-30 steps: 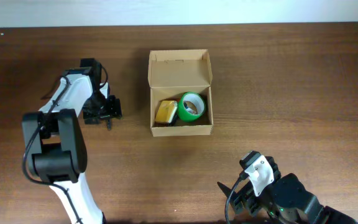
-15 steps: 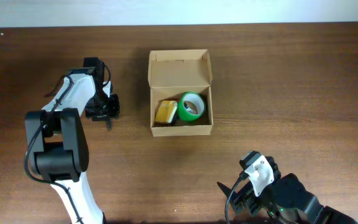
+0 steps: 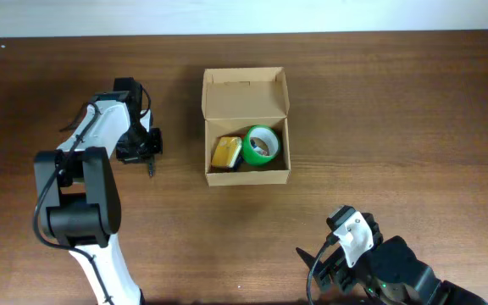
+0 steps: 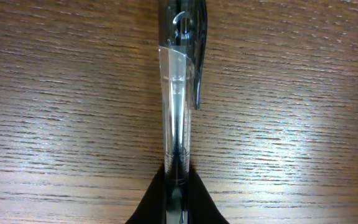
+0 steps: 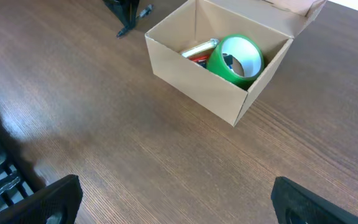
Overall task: Pack container
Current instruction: 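Lower the left gripper and grasp the black pen, then carry the black pen into the box and release it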
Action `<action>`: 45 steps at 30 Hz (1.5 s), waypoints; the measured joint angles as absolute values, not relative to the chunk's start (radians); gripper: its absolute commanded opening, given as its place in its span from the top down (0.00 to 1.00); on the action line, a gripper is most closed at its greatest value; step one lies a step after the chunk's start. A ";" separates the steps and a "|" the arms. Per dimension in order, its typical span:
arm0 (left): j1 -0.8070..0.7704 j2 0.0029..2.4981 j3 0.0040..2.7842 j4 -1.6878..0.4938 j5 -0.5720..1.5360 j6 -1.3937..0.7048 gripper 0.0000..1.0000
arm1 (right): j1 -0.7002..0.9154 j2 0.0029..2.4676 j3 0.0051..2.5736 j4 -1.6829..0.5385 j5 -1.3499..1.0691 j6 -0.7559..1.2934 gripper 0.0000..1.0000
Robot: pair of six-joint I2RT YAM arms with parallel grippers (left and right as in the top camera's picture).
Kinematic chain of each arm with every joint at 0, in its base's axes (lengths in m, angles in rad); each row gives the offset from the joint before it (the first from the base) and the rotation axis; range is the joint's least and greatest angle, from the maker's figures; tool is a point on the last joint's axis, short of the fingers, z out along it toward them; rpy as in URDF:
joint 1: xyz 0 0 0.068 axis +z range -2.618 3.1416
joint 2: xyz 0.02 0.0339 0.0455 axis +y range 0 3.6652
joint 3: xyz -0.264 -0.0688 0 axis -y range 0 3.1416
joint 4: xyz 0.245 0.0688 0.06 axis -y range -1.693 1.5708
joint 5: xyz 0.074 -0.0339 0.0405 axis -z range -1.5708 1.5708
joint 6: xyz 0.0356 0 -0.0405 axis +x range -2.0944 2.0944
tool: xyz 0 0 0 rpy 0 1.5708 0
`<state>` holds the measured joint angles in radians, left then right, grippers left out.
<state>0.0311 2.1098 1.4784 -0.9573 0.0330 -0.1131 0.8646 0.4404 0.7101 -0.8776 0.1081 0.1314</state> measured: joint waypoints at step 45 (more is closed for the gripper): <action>-0.387 2.123 2.106 -1.367 0.009 0.300 0.98 | 0.865 0.440 0.710 -0.878 0.108 0.132 0.01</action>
